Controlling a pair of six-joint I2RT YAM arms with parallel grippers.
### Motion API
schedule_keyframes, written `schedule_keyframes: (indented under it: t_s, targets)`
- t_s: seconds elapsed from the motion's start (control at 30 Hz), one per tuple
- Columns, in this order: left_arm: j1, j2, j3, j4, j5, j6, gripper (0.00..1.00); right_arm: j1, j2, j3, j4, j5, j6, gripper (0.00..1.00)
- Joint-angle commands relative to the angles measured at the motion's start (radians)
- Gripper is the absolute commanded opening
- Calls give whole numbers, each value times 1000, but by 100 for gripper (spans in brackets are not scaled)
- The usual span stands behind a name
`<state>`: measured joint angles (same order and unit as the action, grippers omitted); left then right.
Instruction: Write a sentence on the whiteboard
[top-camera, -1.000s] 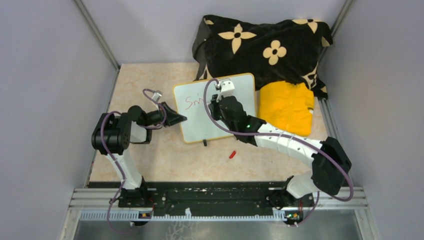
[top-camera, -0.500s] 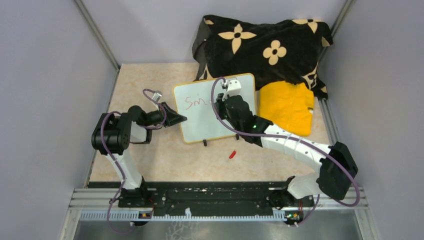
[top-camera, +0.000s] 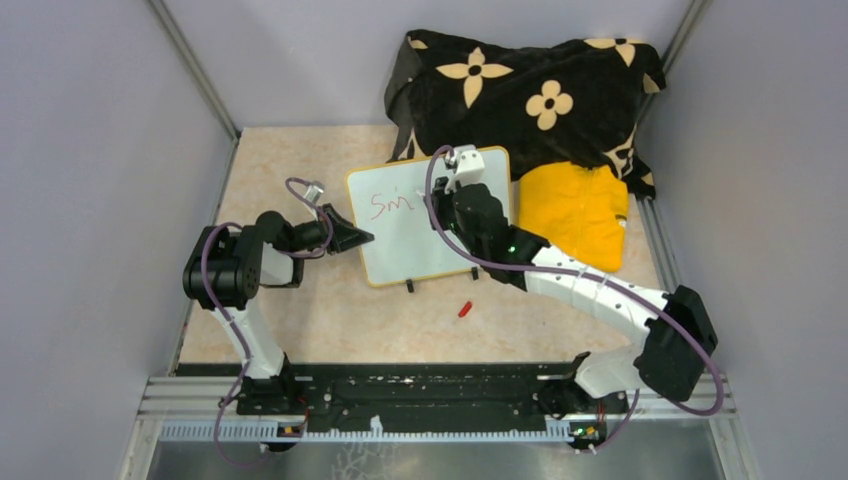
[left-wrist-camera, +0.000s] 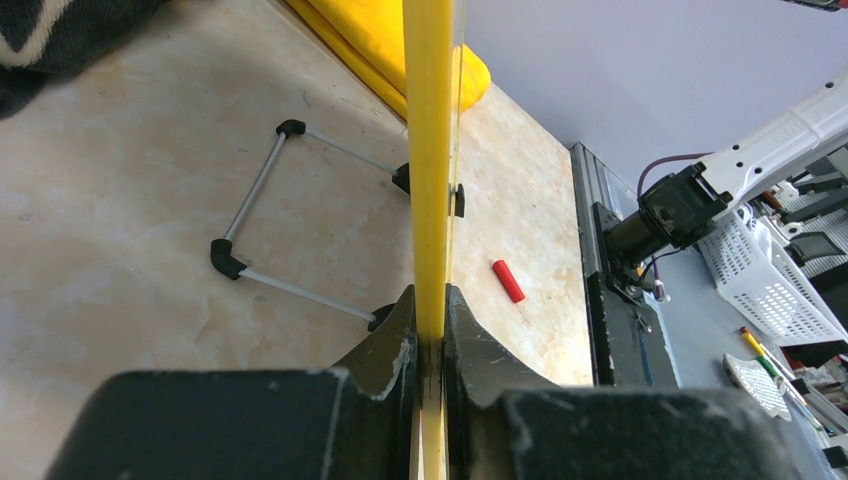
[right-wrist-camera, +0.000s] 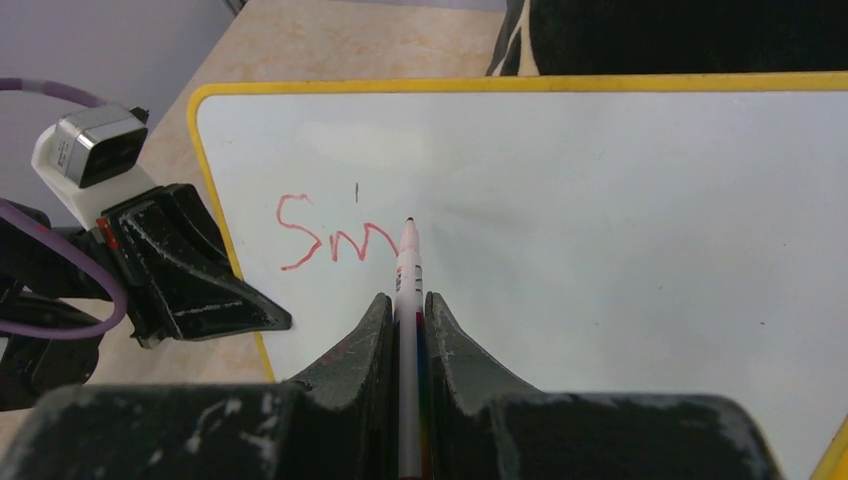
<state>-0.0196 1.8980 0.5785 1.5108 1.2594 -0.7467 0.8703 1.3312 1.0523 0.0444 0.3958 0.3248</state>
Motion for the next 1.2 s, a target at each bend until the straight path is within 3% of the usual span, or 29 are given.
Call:
schedule_keyframes:
  t_s: [0.0, 1.17]
  targets:
    - [-3, 6, 7, -20, -3, 56, 0, -5, 21, 76, 77, -11, -14, 0]
    - [-3, 9, 9, -25, -5, 58, 0, -39, 84, 71, 75, 8, -3, 0]
